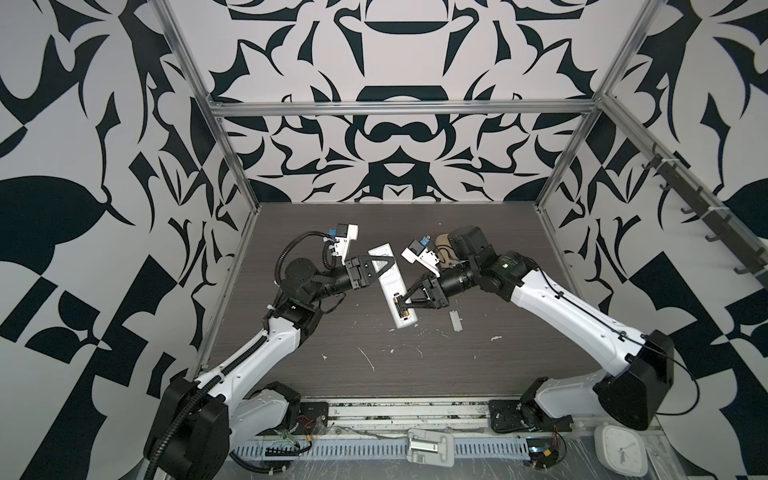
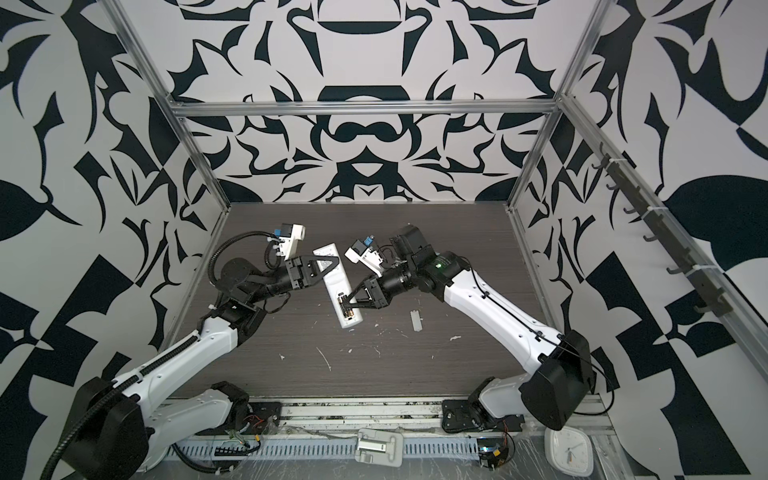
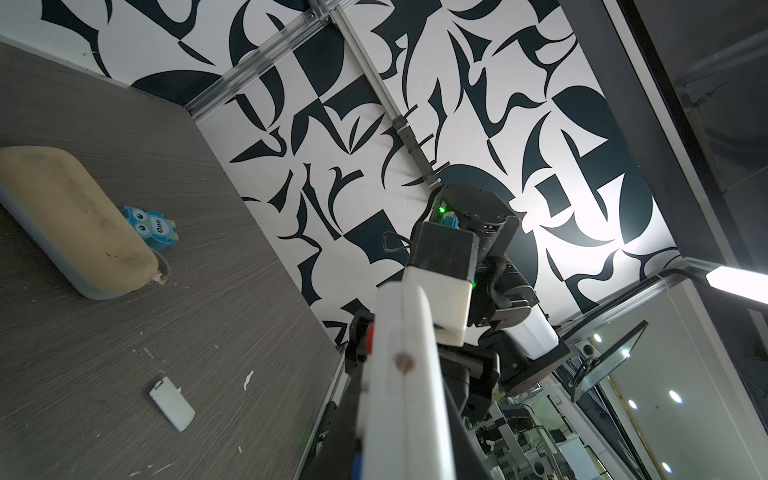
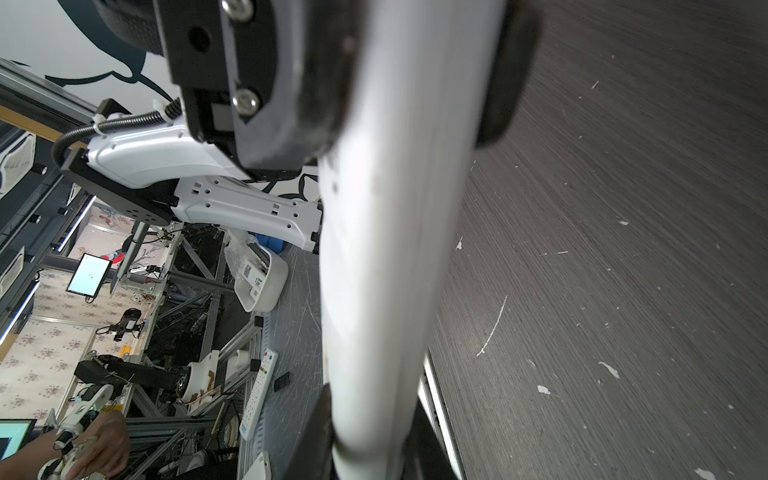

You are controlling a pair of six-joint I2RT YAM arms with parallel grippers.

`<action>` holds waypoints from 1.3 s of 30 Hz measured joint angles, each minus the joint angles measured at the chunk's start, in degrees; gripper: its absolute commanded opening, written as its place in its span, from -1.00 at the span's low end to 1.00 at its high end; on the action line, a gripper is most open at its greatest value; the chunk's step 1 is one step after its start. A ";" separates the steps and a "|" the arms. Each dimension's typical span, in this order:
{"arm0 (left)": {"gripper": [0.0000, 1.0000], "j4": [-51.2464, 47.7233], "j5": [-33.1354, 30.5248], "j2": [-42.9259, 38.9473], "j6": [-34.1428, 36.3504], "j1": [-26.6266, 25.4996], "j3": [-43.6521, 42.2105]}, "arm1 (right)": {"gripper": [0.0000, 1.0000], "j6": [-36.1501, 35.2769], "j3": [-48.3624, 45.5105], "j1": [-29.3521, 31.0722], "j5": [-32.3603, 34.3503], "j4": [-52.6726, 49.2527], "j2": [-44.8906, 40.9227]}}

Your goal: Load the batteries into the remote control

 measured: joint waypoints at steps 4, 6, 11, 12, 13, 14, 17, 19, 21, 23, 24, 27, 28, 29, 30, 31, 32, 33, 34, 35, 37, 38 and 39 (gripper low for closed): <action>-1.00 -0.76 -0.39 -0.11 -0.22 0.00 0.00 | -0.26 -0.50 0.00 0.15 0.87 -0.02 -0.42; -1.00 -3.26 -1.07 -0.20 -1.33 0.00 0.02 | -0.12 -2.36 0.00 0.31 3.10 0.24 -0.96; -1.00 -9.01 -2.43 -0.57 -1.62 0.00 0.13 | 0.11 -3.87 0.00 0.37 6.58 1.03 -2.19; -1.00 -10.05 -2.69 -0.68 -1.31 0.00 0.13 | 0.12 -4.11 0.00 0.37 7.10 1.25 -2.38; -1.00 -11.02 -2.86 -0.79 -1.05 0.02 0.13 | 0.13 -4.37 0.00 0.35 7.67 1.40 -2.56; -1.00 -12.09 -3.13 -0.87 -0.79 0.07 0.13 | 0.15 -4.50 0.00 0.35 8.35 1.40 -2.71; -1.00 -15.15 -4.07 -1.46 0.09 0.22 0.13 | 0.16 -4.63 0.00 0.22 11.37 1.25 -3.15; -1.00 -17.33 -4.94 -2.27 1.01 0.52 0.13 | 0.20 -4.63 0.00 -0.13 13.49 0.76 -3.43; -1.00 -19.76 -5.95 -3.34 2.03 0.92 0.13 | 0.22 -4.70 0.00 -0.68 15.74 0.00 -3.69; -1.00 -22.05 -7.23 -4.44 3.04 1.40 0.13 | 0.22 -4.59 0.00 -1.68 18.16 -1.31 -4.00; -1.00 -22.93 -7.85 -4.85 3.43 1.62 0.13 | 0.22 -4.52 0.00 -2.21 19.30 -1.90 -4.07; -1.00 -25.97 -10.56 -6.27 4.66 2.34 0.13 | 0.22 -4.00 0.00 -3.69 23.21 -3.82 -4.13; -1.00 -26.91 -11.43 -6.62 5.07 2.51 0.13 | 0.21 -3.69 0.00 -4.11 24.68 -4.68 -4.13; -1.00 -28.13 -12.55 -7.02 5.51 2.78 0.13 | 0.21 -3.43 0.02 -4.46 26.16 -5.62 -4.11; -1.00 -29.18 -13.38 -7.26 5.84 2.93 0.15 | 0.20 -3.23 0.02 -4.68 27.50 -6.40 -4.09; -1.00 -30.60 -14.38 -7.48 6.14 3.10 0.26 | 0.19 -2.91 0.09 -4.90 29.16 -7.48 -3.96; -1.00 -32.06 -15.43 -7.58 6.60 3.26 0.50 | 0.20 -2.43 0.24 -5.03 30.75 -8.72 -3.67; -1.00 -33.07 -16.28 -7.67 6.86 3.34 0.70 | 0.20 -2.12 0.37 -5.05 32.04 -9.62 -3.34; -1.00 -34.32 -17.40 -7.91 7.13 3.41 0.90 | 0.22 -1.62 0.50 -5.14 33.66 -10.64 -2.95; -1.00 -35.32 -18.45 -8.28 7.39 3.45 0.98 | 0.24 -0.94 0.57 -5.25 35.06 -11.63 -2.58; -1.00 -37.24 -20.48 -9.33 7.76 3.56 0.98 | 0.24 0.04 0.66 -5.57 37.68 -13.40 -1.92; -1.00 -38.56 -21.62 -10.01 7.82 3.58 1.07 | 0.27 0.70 0.72 -5.79 38.91 -14.36 -1.57; -1.00 -39.58 -22.53 -10.56 7.93 3.61 1.09 | 0.30 1.22 0.76 -6.05 39.95 -15.28 -1.31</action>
